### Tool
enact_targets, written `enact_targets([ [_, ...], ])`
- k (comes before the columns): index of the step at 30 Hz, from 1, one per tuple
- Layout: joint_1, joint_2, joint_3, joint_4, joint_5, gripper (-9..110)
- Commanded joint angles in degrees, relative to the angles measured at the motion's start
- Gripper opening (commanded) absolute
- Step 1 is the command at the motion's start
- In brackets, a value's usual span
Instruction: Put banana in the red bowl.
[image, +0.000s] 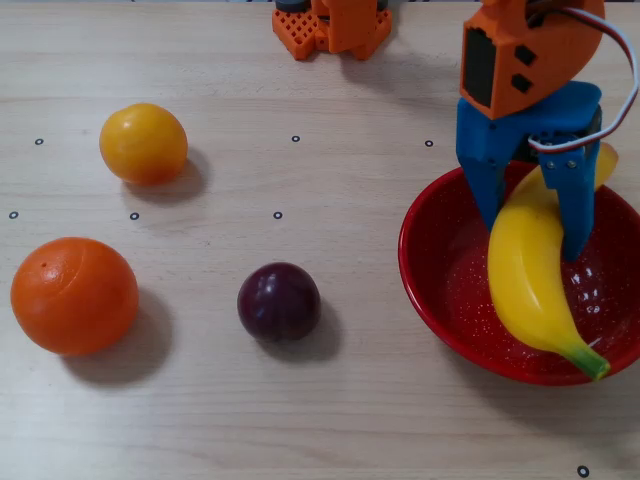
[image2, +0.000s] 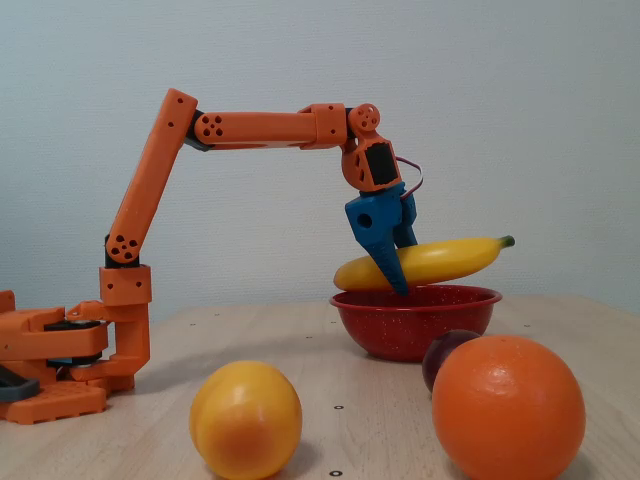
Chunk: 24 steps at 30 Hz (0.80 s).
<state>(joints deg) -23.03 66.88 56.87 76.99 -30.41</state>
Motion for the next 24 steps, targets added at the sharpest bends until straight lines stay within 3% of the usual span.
enact_targets([
  [1,-1.05,2.20,-6.24,0.88,0.79,0],
  [5,-0.70,1.23,-6.68,1.32,0.79,17],
  [16,0.18,-0.53,-8.70,-0.53,0.09,29],
  [19,0.44,-0.62,-9.58,-0.97,0.18,30],
  [24,0.88,-0.53,-13.01,-1.41,1.76,21],
])
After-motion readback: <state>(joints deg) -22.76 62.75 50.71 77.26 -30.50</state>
